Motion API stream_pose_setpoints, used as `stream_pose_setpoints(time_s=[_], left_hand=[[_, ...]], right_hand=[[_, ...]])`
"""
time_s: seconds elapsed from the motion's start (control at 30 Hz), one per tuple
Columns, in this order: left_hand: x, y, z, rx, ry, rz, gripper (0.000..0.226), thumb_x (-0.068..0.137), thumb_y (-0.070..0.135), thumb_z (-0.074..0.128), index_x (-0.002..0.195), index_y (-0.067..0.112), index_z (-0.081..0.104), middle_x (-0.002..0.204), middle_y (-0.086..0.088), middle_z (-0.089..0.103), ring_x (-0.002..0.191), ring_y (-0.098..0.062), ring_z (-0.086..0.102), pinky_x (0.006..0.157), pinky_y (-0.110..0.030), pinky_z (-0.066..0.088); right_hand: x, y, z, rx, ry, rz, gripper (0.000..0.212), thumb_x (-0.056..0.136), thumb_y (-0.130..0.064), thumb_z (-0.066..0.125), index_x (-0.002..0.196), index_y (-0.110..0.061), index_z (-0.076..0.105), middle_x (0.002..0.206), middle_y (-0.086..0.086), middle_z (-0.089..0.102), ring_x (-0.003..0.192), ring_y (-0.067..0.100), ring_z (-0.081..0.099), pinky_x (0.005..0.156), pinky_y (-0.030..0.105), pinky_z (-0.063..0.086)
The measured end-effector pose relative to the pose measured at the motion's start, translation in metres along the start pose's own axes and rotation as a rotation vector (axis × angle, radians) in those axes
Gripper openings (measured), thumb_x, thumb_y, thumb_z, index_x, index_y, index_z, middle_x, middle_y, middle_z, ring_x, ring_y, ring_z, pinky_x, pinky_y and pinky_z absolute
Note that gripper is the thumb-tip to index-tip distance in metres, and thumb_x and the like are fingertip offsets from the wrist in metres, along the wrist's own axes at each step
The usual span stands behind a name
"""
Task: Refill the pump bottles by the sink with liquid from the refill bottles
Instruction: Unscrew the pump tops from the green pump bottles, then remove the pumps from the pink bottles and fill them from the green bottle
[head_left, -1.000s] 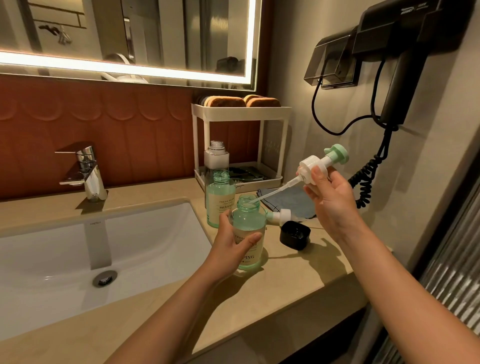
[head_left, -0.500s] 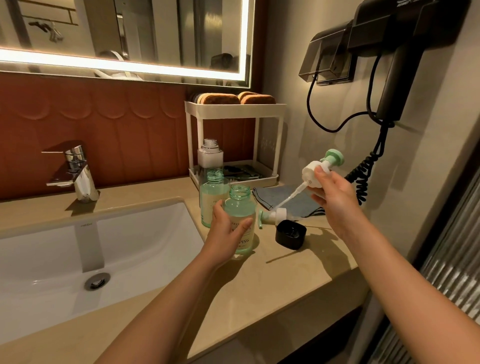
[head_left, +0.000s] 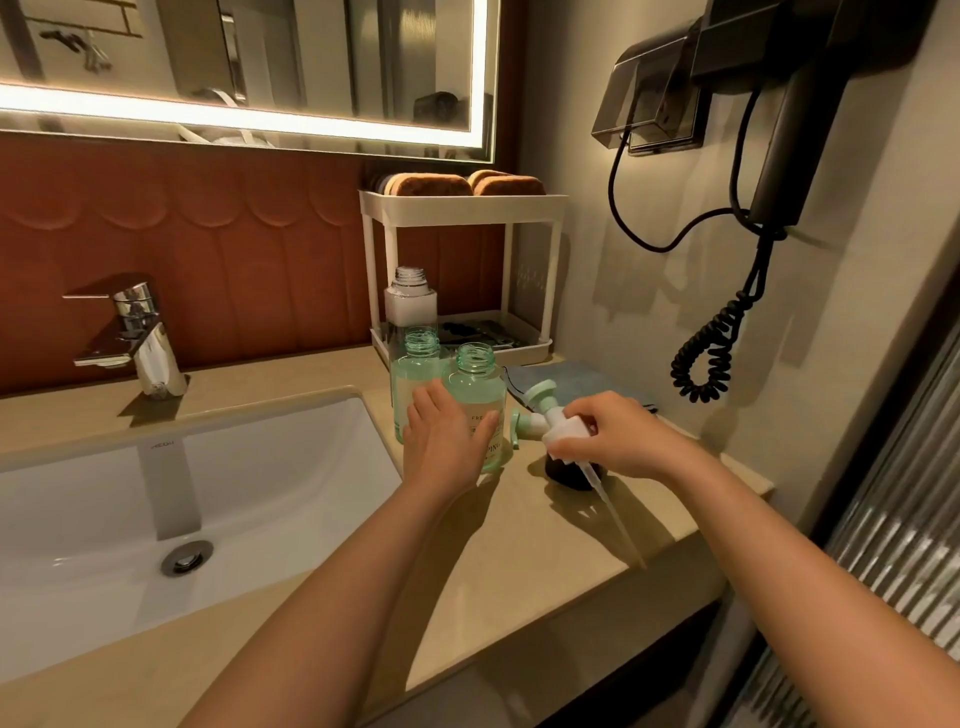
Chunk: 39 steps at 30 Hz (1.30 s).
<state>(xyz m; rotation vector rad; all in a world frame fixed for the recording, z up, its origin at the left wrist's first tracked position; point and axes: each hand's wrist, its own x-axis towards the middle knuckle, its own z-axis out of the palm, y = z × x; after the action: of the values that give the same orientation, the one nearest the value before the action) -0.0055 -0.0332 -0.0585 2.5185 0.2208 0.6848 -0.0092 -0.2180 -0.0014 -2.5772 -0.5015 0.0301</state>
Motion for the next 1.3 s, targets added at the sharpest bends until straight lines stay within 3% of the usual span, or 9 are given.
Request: stream_pose_setpoints(time_s=[0.07,0.13,0.27,0.37,0.47,0.6,0.73,1.0,1.3], left_hand=[[0.0,0.002,0.002,-0.01,0.013,0.002,0.072,0.09,0.049,0.049,0.139,0.008,0.018,0.136,-0.012,0.03,0.123,-0.025,0.035,0.101,-0.036,0.034],[0.0,0.003,0.005,-0.034,0.028,0.0,0.07,0.09,0.044,0.053,0.139,0.008,0.019,0.136,-0.012,0.031,0.122,-0.025,0.036,0.1,-0.035,0.035],[0.001,0.006,0.009,-0.102,0.037,-0.026,0.067,0.088,0.034,0.059,0.137,0.008,0.021,0.135,-0.011,0.032,0.123,-0.025,0.038,0.1,-0.035,0.037],[0.003,0.007,0.01,-0.159,0.048,-0.03,0.064,0.085,0.029,0.064,0.132,0.008,0.026,0.132,-0.011,0.035,0.12,-0.024,0.041,0.096,-0.033,0.04],[0.005,0.008,0.009,-0.248,0.044,-0.035,0.056,0.084,0.02,0.067,0.124,0.01,0.03,0.128,-0.01,0.04,0.118,-0.023,0.045,0.093,-0.034,0.044],[0.004,0.004,0.006,-0.33,0.024,-0.041,0.04,0.086,0.014,0.064,0.112,0.012,0.034,0.123,-0.009,0.048,0.115,-0.024,0.05,0.089,-0.036,0.049],[0.001,-0.003,-0.001,-0.348,-0.035,-0.043,0.029,0.088,0.019,0.061,0.105,0.013,0.038,0.114,-0.007,0.051,0.108,-0.023,0.052,0.088,-0.037,0.05],[-0.035,-0.021,-0.024,-0.24,-0.196,0.065,0.022,0.09,0.03,0.056,0.102,0.015,0.046,0.106,-0.002,0.052,0.098,-0.019,0.049,0.084,-0.035,0.047],[-0.065,-0.042,-0.086,-0.253,-0.469,0.165,0.024,0.092,0.027,0.055,0.108,0.01,0.054,0.108,-0.005,0.06,0.098,-0.018,0.057,0.086,-0.028,0.048]], right_hand=[[-0.001,-0.005,0.003,-0.098,-0.049,0.007,0.04,0.076,-0.036,0.071,0.108,-0.02,0.054,0.099,0.0,0.057,0.078,0.011,0.056,0.056,0.024,0.045],[-0.003,-0.008,0.009,-0.171,-0.076,0.001,0.039,0.073,-0.031,0.074,0.103,-0.021,0.051,0.102,0.0,0.056,0.079,0.012,0.055,0.058,0.025,0.048],[-0.005,-0.011,0.02,-0.297,-0.064,-0.065,0.038,0.073,-0.026,0.076,0.104,-0.021,0.054,0.095,-0.003,0.05,0.076,0.012,0.048,0.054,0.022,0.034],[-0.006,-0.008,0.029,-0.312,-0.035,-0.122,0.041,0.072,-0.026,0.076,0.108,-0.019,0.058,0.097,-0.005,0.046,0.083,0.013,0.047,0.056,0.022,0.032],[-0.007,-0.006,0.037,-0.349,0.033,-0.176,0.037,0.072,-0.032,0.076,0.103,-0.02,0.061,0.103,-0.004,0.054,0.086,0.015,0.048,0.063,0.026,0.039],[-0.004,0.0,0.044,-0.356,0.156,-0.183,0.049,0.073,-0.036,0.074,0.116,-0.025,0.054,0.112,-0.003,0.052,0.096,0.015,0.04,0.075,0.028,0.035],[-0.003,0.005,0.051,-0.303,0.225,-0.197,0.044,0.075,-0.037,0.073,0.112,-0.025,0.052,0.113,-0.003,0.053,0.091,0.009,0.033,0.075,0.027,0.033],[-0.011,0.009,0.061,-0.322,0.246,-0.204,0.06,0.078,-0.046,0.067,0.13,-0.027,0.044,0.131,-0.006,0.048,0.118,0.016,0.035,0.091,0.03,0.03],[-0.021,-0.028,0.065,-0.3,0.257,-0.311,0.038,0.087,-0.039,0.058,0.122,-0.026,0.054,0.131,-0.004,0.046,0.124,0.015,0.032,0.1,0.03,0.024]])
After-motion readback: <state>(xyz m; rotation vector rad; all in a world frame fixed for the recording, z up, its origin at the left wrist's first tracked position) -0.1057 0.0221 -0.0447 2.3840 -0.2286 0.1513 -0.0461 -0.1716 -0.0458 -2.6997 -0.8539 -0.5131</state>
